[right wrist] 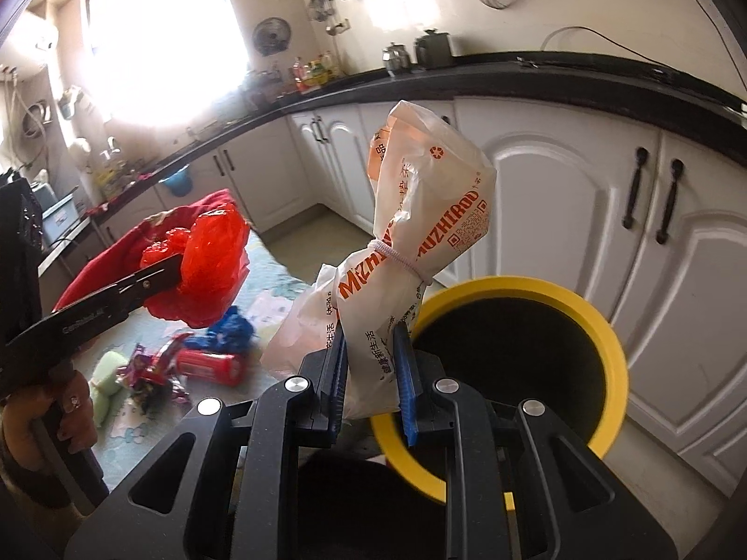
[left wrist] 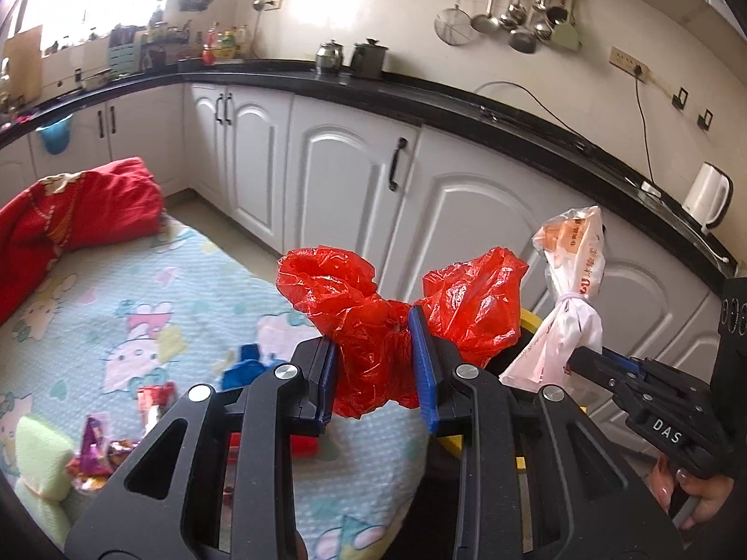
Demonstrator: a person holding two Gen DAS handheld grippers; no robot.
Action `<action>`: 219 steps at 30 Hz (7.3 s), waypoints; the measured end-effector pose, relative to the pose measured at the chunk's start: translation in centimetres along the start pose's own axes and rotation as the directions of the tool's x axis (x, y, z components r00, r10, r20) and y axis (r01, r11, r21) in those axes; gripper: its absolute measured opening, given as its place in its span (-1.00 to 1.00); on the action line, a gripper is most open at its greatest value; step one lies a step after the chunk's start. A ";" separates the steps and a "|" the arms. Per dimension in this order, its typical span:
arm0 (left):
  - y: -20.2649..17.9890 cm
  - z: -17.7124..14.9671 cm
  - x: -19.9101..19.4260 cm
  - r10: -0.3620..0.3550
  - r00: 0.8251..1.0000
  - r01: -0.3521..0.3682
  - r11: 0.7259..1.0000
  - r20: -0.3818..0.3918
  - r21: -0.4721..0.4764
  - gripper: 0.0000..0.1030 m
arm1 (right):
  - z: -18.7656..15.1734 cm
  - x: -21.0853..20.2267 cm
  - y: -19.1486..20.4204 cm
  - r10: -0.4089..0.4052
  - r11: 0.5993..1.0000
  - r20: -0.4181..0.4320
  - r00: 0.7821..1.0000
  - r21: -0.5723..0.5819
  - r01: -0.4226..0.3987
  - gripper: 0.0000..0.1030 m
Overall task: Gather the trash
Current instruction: 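Carry the red bag and white printed bag with both tools over the bin, then open both tools to drop the two bags into the bin, then move both open tools back toward the trash on the sheet, then grasp the green mesh scrubber with the left tool while the right tool grasps a brown candy wrapper, then carry the green scrubber and candy wrapper with both tools over the bin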
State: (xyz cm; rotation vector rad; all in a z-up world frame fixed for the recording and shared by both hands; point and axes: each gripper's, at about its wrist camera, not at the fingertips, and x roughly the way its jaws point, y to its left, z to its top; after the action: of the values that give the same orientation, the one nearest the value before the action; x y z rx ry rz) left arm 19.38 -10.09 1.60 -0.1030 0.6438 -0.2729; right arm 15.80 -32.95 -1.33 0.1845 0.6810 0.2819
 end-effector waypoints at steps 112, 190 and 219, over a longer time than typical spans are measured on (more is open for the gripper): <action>19.5 -5.9 -11.0 0.408 0.912 -0.388 0.887 0.031 -0.252 0.78 | -4.3 7.3 19.6 0.220 0.907 -0.229 0.948 -0.311 -0.285 -0.10; 10.2 -4.9 -8.0 0.166 0.986 -0.167 0.984 -0.023 -0.062 0.09 | -1.3 3.1 10.4 0.177 0.952 -0.154 0.972 -0.224 -0.209 -0.65; -0.5 -2.9 -1.2 -0.019 0.999 0.022 0.998 -0.050 0.063 0.09 | 0.3 0.5 -0.7 -0.010 0.998 -0.031 0.999 -0.065 0.008 -0.65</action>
State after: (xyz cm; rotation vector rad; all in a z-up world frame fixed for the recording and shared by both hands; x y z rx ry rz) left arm 16.62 -10.26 0.02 -0.0420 0.6823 -0.3160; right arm 16.52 -33.51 -1.60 0.1149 0.7020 0.2987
